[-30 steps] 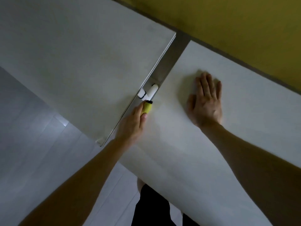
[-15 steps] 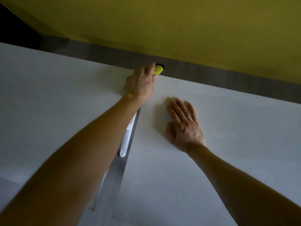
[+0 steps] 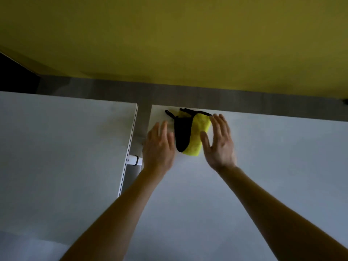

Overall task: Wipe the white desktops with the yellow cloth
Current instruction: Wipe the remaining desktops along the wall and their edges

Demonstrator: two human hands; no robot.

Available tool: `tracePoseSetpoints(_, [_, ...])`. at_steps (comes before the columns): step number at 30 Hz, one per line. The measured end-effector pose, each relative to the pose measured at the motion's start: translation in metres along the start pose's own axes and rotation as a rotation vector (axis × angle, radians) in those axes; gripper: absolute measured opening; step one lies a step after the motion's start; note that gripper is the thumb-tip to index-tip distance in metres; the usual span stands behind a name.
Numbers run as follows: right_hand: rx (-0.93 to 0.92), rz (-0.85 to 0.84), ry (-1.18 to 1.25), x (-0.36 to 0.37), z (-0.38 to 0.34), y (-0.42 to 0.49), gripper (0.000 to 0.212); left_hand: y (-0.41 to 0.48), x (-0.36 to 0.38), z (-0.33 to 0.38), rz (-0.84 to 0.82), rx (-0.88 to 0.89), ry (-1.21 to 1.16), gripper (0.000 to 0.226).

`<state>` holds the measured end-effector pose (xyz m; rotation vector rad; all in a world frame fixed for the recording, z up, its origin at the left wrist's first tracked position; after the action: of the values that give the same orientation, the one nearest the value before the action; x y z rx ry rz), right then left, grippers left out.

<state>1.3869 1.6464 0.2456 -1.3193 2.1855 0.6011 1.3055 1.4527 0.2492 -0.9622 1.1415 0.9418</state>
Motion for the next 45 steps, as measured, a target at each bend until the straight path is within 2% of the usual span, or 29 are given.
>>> tracePoseSetpoints(2, [-0.033, -0.216, -0.161, 0.037, -0.003, 0.005, 0.078, -0.016, 0.031, -0.025, 0.024, -0.085, 0.025, 0.057])
tracePoseSetpoints(3, [-0.050, -0.263, -0.232, 0.056, -0.006, 0.007, 0.084, -0.024, 0.043, -0.031, 0.029, -0.116, 0.040, 0.057])
tracePoseSetpoints(6, [-0.078, -0.245, -0.282, 0.077, -0.005, 0.013, 0.091, -0.040, 0.067, -0.034, 0.056, -0.121, 0.065, 0.063])
tracePoseSetpoints(9, [-0.186, -0.295, -0.337, 0.043, 0.020, 0.020, 0.083, -0.042, 0.074, -0.033, 0.055, -0.133, 0.095, 0.069])
tracePoseSetpoints(11, [-0.212, -0.256, -0.352, 0.007, 0.041, 0.025, 0.077, -0.045, 0.072, -0.032, 0.027, -0.148, 0.090, 0.071])
tracePoseSetpoints(13, [-0.200, -0.143, -0.339, -0.019, 0.065, 0.034, 0.068, -0.046, 0.070, -0.030, 0.025, -0.134, 0.109, 0.071])
tracePoseSetpoints(15, [-0.176, -0.045, -0.350, -0.016, 0.073, 0.050, 0.058, -0.045, 0.072, -0.030, 0.025, -0.142, 0.111, 0.070])
tracePoseSetpoints(17, [-0.148, -0.011, -0.322, 0.018, 0.052, 0.075, 0.052, -0.046, 0.072, -0.030, 0.029, -0.152, 0.117, 0.070])
tracePoseSetpoints(21, [-0.230, -0.286, -0.207, 0.129, -0.048, 0.125, 0.052, -0.048, 0.070, -0.029, 0.055, -0.144, 0.119, 0.068])
tracePoseSetpoints(24, [-0.246, -0.367, -0.168, 0.144, -0.065, 0.131, 0.049, -0.045, 0.070, -0.031, 0.040, -0.163, 0.123, 0.068])
tracePoseSetpoints(27, [-0.215, -0.204, -0.173, 0.071, 0.006, 0.114, 0.041, -0.047, 0.068, -0.030, 0.048, -0.161, 0.116, 0.069])
tracePoseSetpoints(30, [-0.042, -0.026, -0.251, -0.019, 0.078, 0.092, 0.037, -0.048, 0.069, -0.028, 0.039, -0.149, 0.119, 0.070])
tracePoseSetpoints(32, [0.120, 0.104, -0.298, -0.020, 0.081, 0.088, 0.039, -0.048, 0.070, -0.028, 0.047, -0.145, 0.121, 0.069])
tracePoseSetpoints(34, [0.174, 0.185, -0.255, 0.029, 0.044, 0.097, 0.042, -0.048, 0.071, -0.030, 0.049, -0.137, 0.126, 0.068])
tracePoseSetpoints(36, [0.030, 0.048, -0.156, 0.101, -0.021, 0.113, 0.044, -0.047, 0.072, -0.031, 0.061, -0.137, 0.142, 0.069])
tracePoseSetpoints(39, [-0.127, -0.318, -0.124, 0.163, -0.084, 0.130, 0.045, -0.049, 0.072, -0.032, 0.057, -0.155, 0.147, 0.069])
tracePoseSetpoints(41, [-0.178, -0.384, -0.044, 0.142, -0.060, 0.132, 0.044, -0.048, 0.072, -0.033, 0.071, -0.143, 0.137, 0.069])
tracePoseSetpoints(43, [-0.202, -0.222, -0.095, 0.082, 0.002, 0.124, 0.039, -0.048, 0.071, -0.034, 0.085, -0.143, 0.118, 0.068])
tracePoseSetpoints(45, [-0.062, -0.021, -0.222, -0.004, 0.067, 0.111, 0.035, -0.048, 0.070, -0.034, 0.076, -0.142, 0.106, 0.066])
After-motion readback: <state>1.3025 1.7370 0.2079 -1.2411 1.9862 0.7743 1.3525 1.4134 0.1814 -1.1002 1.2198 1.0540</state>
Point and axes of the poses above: each hand's wrist, its own y-axis towards the middle knuckle, its own x-axis out of the palm, z = x × y, the point moved 1 cm from there along y, towards the middle knuckle, and after that the axes turned 14 degrees about y, right-handed, at the moved point
